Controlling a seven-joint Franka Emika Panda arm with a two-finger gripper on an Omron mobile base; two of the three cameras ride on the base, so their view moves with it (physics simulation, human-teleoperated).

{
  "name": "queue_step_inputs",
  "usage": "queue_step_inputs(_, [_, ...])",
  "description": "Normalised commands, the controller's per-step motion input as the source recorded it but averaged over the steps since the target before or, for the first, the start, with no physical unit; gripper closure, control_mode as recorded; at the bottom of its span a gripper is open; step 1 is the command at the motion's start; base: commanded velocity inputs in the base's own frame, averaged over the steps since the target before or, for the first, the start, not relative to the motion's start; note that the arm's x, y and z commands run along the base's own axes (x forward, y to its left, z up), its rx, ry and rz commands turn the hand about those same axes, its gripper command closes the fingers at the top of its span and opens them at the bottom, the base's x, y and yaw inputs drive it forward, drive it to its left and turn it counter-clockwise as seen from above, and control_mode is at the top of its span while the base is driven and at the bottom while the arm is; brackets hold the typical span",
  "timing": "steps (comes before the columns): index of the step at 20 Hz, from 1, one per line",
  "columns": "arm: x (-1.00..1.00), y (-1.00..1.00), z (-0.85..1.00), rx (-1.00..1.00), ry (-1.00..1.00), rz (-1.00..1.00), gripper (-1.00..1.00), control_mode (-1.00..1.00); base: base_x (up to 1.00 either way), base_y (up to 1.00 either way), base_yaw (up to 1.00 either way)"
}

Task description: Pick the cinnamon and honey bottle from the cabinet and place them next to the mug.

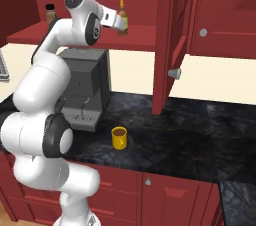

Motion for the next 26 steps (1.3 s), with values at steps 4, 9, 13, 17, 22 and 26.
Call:
queue_step_inputs(4, [0.38,-0.09,0.0,0.0,0.0,0.0,-1.0,-1.0,0.0,0.0,0.0])
queue_step_inputs(9, [0.18,-0.13,0.0,0.0,0.0,0.0,-1.0,-1.0,0.0,0.0,0.0])
queue_step_inputs(13, [0.22,-0.07,0.0,0.0,0.0,0.0,-1.0,-1.0,0.0,0.0,0.0])
queue_step_inputs(17, [0.26,0.0,0.0,0.0,0.0,0.0,-1.0,-1.0,0.0,0.0,0.0])
queue_step_inputs(22, [0.17,0.0,-0.02,0.0,0.0,0.0,-1.0,-1.0,0.0,0.0,0.0])
queue_step_inputs(26, [0.1,0.0,-0.06,0.0,0.01,-0.01,-1.0,-1.0,0.0,0.0,0.0])
